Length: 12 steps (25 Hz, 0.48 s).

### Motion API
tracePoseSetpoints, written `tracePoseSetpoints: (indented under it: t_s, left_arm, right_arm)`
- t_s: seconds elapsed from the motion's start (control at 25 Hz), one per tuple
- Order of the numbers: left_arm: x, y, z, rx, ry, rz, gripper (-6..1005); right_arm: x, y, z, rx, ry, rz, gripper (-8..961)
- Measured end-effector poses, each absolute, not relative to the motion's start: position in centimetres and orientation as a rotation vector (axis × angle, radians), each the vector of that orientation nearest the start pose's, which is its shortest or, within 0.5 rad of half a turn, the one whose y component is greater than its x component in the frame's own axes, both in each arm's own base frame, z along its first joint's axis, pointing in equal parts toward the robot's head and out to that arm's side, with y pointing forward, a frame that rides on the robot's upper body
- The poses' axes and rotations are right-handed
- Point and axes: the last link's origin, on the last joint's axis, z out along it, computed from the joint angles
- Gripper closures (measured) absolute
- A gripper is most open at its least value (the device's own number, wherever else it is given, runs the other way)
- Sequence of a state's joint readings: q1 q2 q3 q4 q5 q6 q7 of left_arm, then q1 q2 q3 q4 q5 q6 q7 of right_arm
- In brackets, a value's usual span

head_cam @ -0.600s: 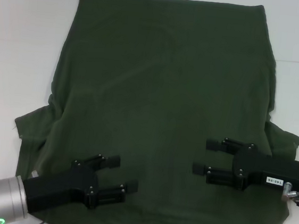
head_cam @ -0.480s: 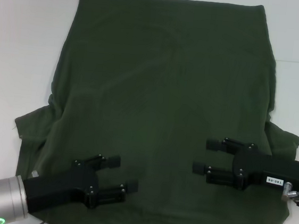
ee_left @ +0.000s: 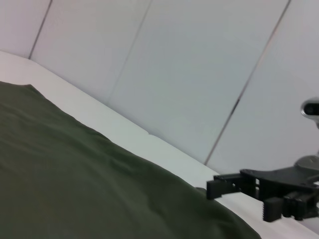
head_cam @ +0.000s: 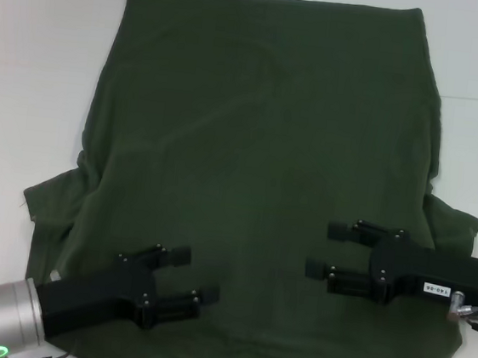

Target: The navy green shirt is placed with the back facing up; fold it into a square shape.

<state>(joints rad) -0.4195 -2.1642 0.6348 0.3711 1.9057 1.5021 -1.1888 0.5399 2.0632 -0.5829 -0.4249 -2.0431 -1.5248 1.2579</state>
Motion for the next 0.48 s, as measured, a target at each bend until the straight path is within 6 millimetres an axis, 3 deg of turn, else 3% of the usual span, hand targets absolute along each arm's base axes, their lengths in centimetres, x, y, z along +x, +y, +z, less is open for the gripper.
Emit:
tracePoseSetpoints:
  t_s: [0.32, 0.48]
  left_arm:
    - [-28.8, 27.4, -6.2, -2.488, -0.930, -0.983, 124]
    - [-30.1, 28.2, -5.0, -2.348, -1.001, -0.984, 124]
  right_arm:
    - [27.9, 31.2, -2.9, -2.694, 0.746, 0.791, 69]
    - [27.8, 31.4, -2.7, -2.673, 0.747, 0.812, 69]
